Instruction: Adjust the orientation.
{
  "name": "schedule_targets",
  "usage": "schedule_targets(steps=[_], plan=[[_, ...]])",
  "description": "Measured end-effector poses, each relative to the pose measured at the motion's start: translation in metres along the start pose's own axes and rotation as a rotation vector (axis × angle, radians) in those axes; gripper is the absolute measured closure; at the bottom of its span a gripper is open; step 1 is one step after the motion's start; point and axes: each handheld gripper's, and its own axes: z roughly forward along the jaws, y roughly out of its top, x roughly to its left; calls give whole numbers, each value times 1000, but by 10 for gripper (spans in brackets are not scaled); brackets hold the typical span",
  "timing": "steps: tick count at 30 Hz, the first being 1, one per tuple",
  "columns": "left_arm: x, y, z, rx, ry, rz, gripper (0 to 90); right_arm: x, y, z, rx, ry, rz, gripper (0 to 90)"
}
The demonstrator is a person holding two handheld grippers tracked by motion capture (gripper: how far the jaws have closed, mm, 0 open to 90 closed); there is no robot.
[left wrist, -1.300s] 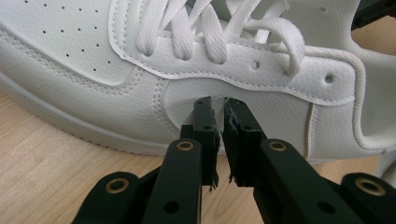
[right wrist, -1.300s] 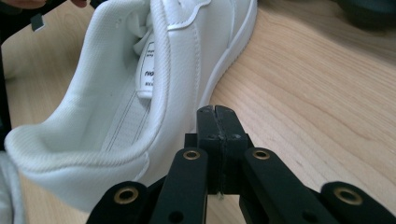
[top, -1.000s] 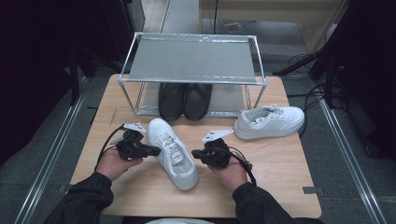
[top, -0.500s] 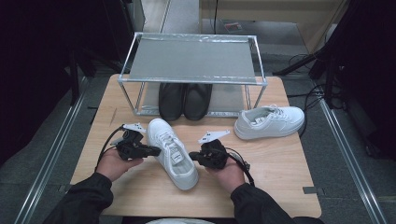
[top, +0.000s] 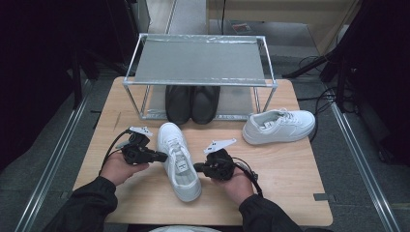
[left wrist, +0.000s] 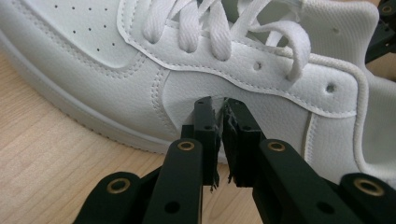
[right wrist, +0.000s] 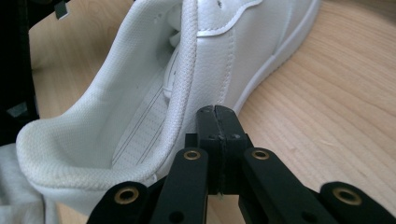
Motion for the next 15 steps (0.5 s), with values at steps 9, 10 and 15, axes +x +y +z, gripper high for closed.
schedule_targets(steps=[9,10,15], plan=[[-5,3,3,21,-12,17,863,15,-5,-1,33,33,-31,900],[-7,4,4,21,-10,24,863,17,-6,-2,37,38,-32,900],[-9,7,7,20,-3,45,862,19,-8,-3,42,40,-34,900]])
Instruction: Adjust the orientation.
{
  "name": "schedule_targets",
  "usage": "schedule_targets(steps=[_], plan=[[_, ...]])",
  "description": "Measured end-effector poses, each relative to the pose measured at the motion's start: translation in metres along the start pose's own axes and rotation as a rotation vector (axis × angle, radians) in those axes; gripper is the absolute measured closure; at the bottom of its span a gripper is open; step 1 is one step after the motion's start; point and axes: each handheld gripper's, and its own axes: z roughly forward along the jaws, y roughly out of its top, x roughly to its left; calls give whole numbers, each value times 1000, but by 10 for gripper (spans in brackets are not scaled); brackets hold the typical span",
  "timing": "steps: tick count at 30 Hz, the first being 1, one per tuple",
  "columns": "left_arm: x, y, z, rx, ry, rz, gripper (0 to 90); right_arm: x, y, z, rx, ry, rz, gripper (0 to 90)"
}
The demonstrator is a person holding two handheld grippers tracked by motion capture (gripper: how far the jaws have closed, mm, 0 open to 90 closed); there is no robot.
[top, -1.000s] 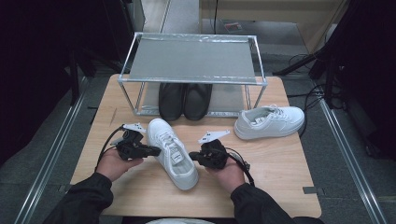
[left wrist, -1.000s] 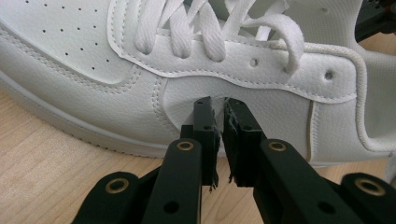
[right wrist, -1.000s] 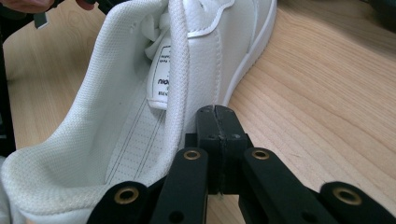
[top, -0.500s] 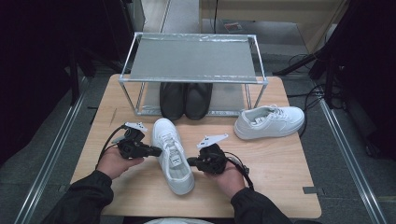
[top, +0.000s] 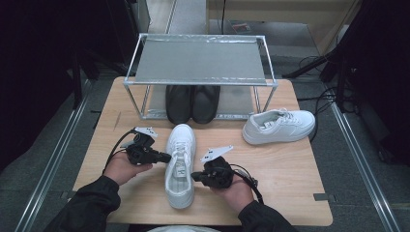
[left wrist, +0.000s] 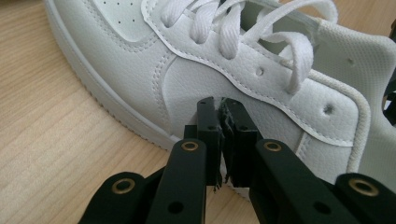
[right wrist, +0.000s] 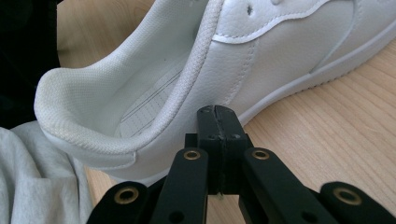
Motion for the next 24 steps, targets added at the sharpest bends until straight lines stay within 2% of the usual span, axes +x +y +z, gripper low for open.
schedule_targets(steps=[8,12,15,20,24], plan=[[3,1,2,4,-27,-4,862,0,0,0,-1,4,5,900],[1,2,3,-16,-20,0,864,0,-1,-1,3,10,18,900],[-1,5,5,-14,-9,9,861,1,-1,-2,9,9,0,900],[3,4,1,-15,-18,-16,801,-1,-3,-5,9,9,18,889],[2,4,-3,-30,-28,-5,744,-5,-2,-10,-28,3,21,863]])
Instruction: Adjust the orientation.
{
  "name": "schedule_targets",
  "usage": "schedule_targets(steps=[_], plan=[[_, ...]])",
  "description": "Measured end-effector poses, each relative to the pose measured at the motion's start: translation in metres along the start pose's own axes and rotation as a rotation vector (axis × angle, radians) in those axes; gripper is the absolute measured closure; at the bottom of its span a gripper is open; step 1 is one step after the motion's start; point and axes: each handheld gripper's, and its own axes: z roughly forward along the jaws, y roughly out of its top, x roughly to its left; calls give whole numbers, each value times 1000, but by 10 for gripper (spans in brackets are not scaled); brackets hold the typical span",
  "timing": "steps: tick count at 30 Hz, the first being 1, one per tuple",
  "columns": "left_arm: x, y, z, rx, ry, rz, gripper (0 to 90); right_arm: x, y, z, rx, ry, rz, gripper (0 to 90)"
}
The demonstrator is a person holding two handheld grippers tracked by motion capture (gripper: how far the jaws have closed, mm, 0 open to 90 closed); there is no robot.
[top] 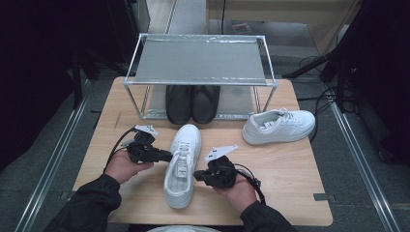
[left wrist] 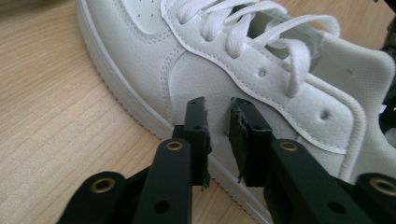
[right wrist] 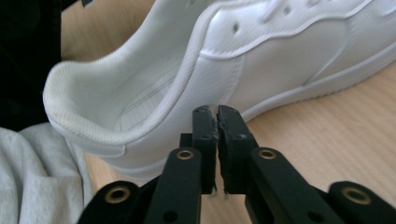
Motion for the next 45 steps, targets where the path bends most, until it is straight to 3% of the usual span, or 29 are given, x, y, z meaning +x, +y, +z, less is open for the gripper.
schedule_targets(steps=[6,9,13,17,32,45], plan=[[1,1,-8,-35,-21,-22,587,-9,1,-13,-51,-22,8,790],[0,2,-10,-55,-14,-5,504,-13,2,-17,-57,-12,11,749],[-2,1,-11,-51,3,8,459,-18,1,-22,-61,-17,12,682],[-2,0,-12,-60,-6,1,410,-24,1,-29,-79,-27,22,646],[-1,-5,-15,-61,-10,-3,378,-46,5,-58,-141,-86,62,620],[1,-8,-14,-44,10,-6,372,-82,0,-90,-187,-181,123,606]])
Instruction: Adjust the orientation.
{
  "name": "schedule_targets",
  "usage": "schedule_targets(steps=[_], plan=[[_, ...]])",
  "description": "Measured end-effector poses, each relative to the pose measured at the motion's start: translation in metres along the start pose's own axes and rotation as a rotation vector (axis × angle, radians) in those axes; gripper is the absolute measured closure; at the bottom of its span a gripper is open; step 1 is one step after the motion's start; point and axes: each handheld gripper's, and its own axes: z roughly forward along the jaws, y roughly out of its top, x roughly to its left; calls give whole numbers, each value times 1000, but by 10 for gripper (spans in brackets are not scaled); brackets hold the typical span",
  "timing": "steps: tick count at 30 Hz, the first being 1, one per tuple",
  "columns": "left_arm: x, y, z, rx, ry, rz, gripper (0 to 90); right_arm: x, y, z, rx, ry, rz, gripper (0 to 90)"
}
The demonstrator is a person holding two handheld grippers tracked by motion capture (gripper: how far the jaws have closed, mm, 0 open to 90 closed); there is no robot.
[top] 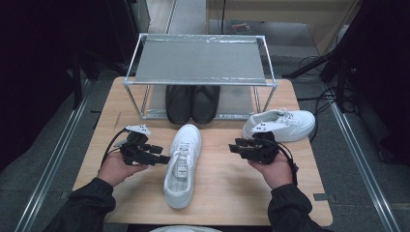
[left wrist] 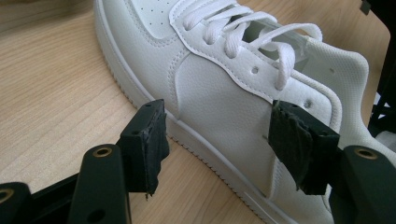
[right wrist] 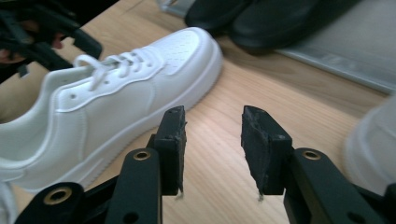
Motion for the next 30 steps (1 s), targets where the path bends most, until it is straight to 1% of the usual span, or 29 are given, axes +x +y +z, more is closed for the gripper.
schedule_targets(steps=[4,7,11,12,14,17,20,21,24,28,29,30], plan=[[0,-1,0,7,5,8,372,-13,0,-4,1,-35,4,601],[-1,-2,1,9,5,4,371,-24,1,-6,-1,-55,29,589],[-1,-5,0,19,12,4,372,-36,6,-9,-7,-92,37,581],[-1,-6,0,16,14,-5,372,-39,8,-11,-10,-102,39,580],[-1,-8,-2,14,18,-3,372,-45,10,-13,-21,-117,48,578],[-1,-12,-4,14,25,-12,372,-54,14,-18,-36,-144,56,570],[-2,-16,-6,15,32,-25,372,-64,16,-19,-37,-174,77,563],[-2,-18,-6,14,37,-24,372,-68,17,-18,-40,-179,80,561],[-2,-22,-9,13,46,-30,372,-76,19,-11,-18,-193,93,559],[-2,-28,-13,11,56,-46,373,-84,20,8,38,-193,110,565],[-2,-29,-14,8,55,-51,373,-86,20,13,56,-192,123,570],[-1,-30,-15,9,59,-48,373,-88,20,18,68,-191,128,570]])
